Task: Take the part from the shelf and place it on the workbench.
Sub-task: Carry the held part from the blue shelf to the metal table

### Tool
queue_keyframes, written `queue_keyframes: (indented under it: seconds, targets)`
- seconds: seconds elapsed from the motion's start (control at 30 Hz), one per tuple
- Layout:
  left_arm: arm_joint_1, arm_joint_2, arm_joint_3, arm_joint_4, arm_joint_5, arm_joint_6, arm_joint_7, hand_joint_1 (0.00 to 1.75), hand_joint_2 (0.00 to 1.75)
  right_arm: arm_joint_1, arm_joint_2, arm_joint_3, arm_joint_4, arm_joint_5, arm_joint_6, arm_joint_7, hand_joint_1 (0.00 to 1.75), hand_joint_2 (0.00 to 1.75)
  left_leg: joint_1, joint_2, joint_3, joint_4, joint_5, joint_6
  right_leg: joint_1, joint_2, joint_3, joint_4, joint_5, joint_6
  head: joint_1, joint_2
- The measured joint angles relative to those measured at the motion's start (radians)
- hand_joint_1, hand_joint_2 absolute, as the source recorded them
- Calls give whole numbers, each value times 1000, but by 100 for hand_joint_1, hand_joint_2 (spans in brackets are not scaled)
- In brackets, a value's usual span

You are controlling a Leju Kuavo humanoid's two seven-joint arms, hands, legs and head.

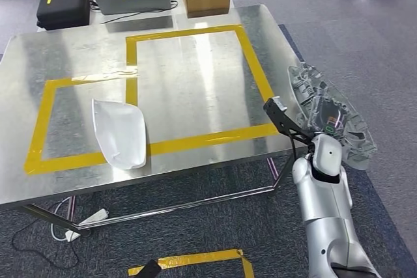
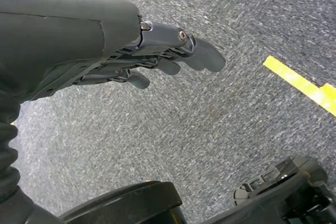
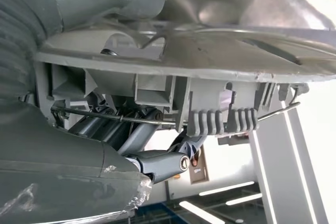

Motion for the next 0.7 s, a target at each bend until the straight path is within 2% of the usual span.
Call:
queue_keyframes:
  seconds: [0.27, 0.57, 0.7]
  targets:
    - [-3, -1, 0, 0, -22, -15, -4, 0, 175, -34, -8, 114, -34, 0, 37, 105, 175, 175, 0, 0, 0, 0, 0, 0, -1, 1, 0, 0, 0, 0, 0, 0]
    - [-7, -1, 0, 0, -34, -18, -5, 0, 175, -72, -12, 184, -17, 0, 41, 123, 175, 175, 0, 0, 0, 0, 0, 0, 0, 1, 0, 0, 0, 0, 0, 0]
    - [-13, -2, 0, 0, -39, -25, 6, 0, 175, -112, -8, 253, 46, 0, 42, 135, 175, 175, 0, 0, 0, 0, 0, 0, 0, 1, 0, 0, 0, 0, 0, 0]
